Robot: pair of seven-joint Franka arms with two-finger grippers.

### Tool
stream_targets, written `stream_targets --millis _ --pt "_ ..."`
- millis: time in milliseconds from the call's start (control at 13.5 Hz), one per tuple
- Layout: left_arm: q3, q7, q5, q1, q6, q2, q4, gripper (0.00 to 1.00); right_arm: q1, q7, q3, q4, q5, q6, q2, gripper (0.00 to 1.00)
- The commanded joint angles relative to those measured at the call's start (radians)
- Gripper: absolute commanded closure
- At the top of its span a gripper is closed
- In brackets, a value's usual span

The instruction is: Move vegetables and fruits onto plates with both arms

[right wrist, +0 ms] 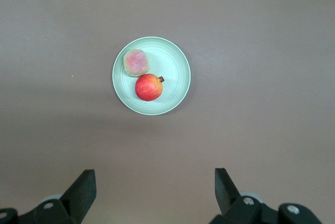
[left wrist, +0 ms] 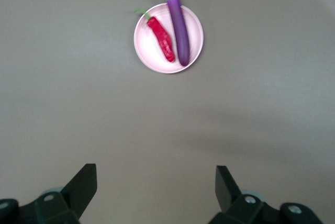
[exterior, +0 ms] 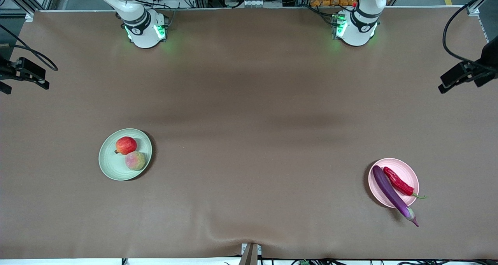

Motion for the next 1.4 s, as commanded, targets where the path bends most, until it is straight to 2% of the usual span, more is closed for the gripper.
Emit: stream_targets --millis 0,222,444,739,887,1331 --pt "0.053 0.009 -0.031 -0.033 0.017 -0.054 -0.062 0.00 -0.023 -0.017 0.015 0.023 -0.009 -0.019 0.010 0.00" --pt "0.045 0.014 -0.031 -0.038 0.017 -0.015 -0.008 0.00 -0.021 -0.015 0.015 0.022 -0.021 -0.025 0.011 0.00" --pt "0.042 0.019 -0.032 -0.039 -0.010 -0.026 -0.008 0.00 -0.024 -0.017 0.017 0.022 -0.021 -0.033 0.011 0.00" --pt "-0.007 0.002 -0.037 -0.036 -0.070 -0.029 -0.008 0.00 -0.021 -0.015 0.017 0.025 -0.019 -0.031 0.010 0.00" --pt "-0.010 0.010 -0.035 -0.039 -0.075 -0.037 -0.008 0.00 -0.020 -0.006 0.017 0.025 -0.018 -0.031 0.010 0.00" --pt "-0.021 0.015 -0.023 -0.030 -0.076 -0.021 0.034 0.00 -0.027 0.002 0.015 0.022 0.046 -0.048 0.010 0.00"
